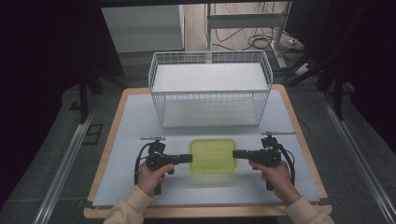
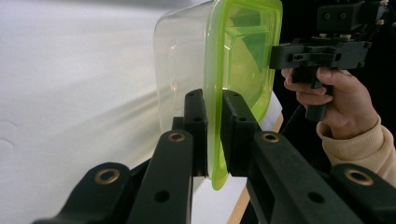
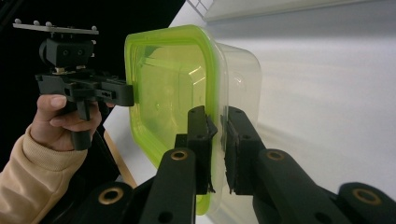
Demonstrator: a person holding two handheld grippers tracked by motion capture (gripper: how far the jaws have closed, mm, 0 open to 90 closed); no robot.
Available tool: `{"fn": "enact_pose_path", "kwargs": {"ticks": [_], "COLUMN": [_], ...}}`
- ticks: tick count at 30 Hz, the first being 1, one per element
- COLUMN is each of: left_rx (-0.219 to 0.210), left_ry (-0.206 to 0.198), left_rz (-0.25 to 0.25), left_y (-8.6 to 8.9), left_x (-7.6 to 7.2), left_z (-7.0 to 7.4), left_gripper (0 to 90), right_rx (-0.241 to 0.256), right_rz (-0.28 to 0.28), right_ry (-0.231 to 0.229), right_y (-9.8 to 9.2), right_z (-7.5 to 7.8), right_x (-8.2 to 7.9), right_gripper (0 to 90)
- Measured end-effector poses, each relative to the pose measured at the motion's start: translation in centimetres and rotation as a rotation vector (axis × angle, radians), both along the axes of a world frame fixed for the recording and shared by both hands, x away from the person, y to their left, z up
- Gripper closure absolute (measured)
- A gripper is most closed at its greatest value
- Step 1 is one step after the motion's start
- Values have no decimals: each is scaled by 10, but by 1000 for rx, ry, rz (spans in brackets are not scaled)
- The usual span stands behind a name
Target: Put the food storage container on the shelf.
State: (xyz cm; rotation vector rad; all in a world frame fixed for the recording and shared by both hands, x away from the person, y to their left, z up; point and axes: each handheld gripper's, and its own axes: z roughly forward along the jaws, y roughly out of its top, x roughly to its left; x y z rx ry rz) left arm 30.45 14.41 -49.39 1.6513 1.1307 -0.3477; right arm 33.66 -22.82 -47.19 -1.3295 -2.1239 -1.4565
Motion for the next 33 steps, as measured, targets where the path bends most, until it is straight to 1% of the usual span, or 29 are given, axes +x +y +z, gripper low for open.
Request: {"fn": "enact_pose_path", "kwargs": {"ticks": [1,8,11,13,18,21,33], "left_rx": [-7,-6,2,-4,-1,0,0], "left_ry": [-3,-25,-34,-38,-47,-54,-69], "left_rz": [1,10,10,9,13,15,23], "left_y": [1,4,5,5,6,8,9], "left_x": [1,3,5,6,9,12,23], "left_z": [1,15,22,26,32,40,62], "left_gripper": [820,820,819,819,819,819,819], "right_rx": [0,-3,-9,-11,-13,-14,-2], "right_rz": [2,5,6,13,14,14,8], "right_ry": [-1,-27,-39,-39,-46,-53,-64], "right_y": [0,4,6,7,9,10,11], "right_z": [2,18,26,31,41,48,67], "right_x": [1,4,6,8,12,14,24], "right_gripper": [819,819,819,819,819,819,820]}}
